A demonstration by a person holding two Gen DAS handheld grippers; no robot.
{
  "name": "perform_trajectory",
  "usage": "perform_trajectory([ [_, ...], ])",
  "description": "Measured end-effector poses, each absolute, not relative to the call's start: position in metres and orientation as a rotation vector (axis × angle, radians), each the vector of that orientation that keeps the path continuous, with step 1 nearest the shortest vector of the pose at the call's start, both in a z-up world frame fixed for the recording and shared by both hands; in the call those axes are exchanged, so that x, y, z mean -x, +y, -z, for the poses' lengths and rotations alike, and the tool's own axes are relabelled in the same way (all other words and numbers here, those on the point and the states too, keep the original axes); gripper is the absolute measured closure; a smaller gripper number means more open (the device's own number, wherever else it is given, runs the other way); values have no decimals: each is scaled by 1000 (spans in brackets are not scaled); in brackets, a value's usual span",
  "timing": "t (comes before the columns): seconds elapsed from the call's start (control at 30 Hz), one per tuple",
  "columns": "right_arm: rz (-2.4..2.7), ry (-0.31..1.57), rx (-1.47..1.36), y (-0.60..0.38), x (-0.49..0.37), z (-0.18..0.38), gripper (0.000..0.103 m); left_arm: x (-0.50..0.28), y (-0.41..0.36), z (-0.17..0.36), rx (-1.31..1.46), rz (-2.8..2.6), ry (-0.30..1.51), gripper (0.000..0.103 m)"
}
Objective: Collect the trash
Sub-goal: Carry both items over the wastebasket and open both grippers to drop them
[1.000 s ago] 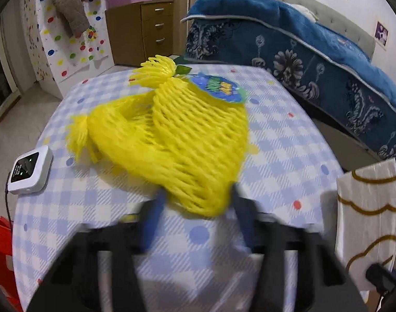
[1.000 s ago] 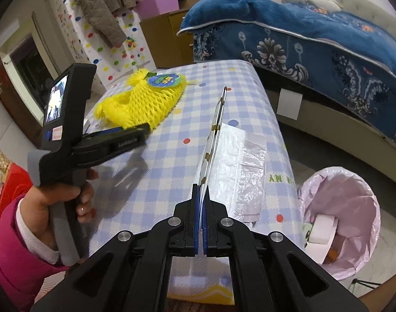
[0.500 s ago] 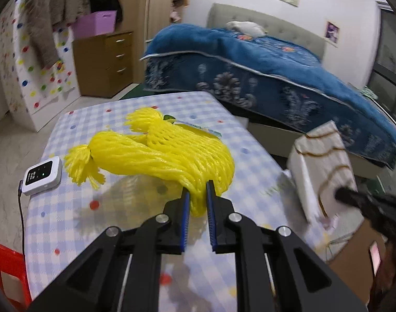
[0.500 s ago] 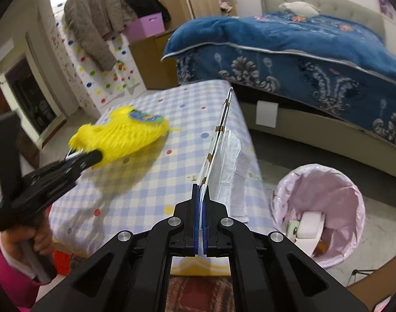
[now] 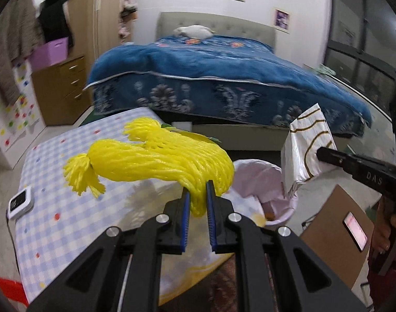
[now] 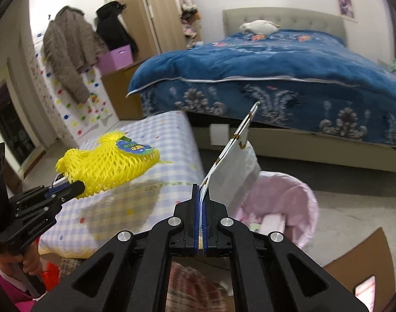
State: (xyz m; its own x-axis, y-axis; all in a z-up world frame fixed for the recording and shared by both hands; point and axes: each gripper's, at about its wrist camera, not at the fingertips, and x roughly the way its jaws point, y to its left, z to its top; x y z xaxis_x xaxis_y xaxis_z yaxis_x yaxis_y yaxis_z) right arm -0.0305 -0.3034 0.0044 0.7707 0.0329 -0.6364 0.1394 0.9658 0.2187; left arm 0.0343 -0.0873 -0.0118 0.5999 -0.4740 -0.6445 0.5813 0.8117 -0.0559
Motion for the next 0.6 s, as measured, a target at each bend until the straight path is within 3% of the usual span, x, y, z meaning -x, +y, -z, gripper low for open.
perform_trajectory([
  [0.6,191,754,-348,-378,39,38,102,-33,-232,57,-410,835,752,93],
])
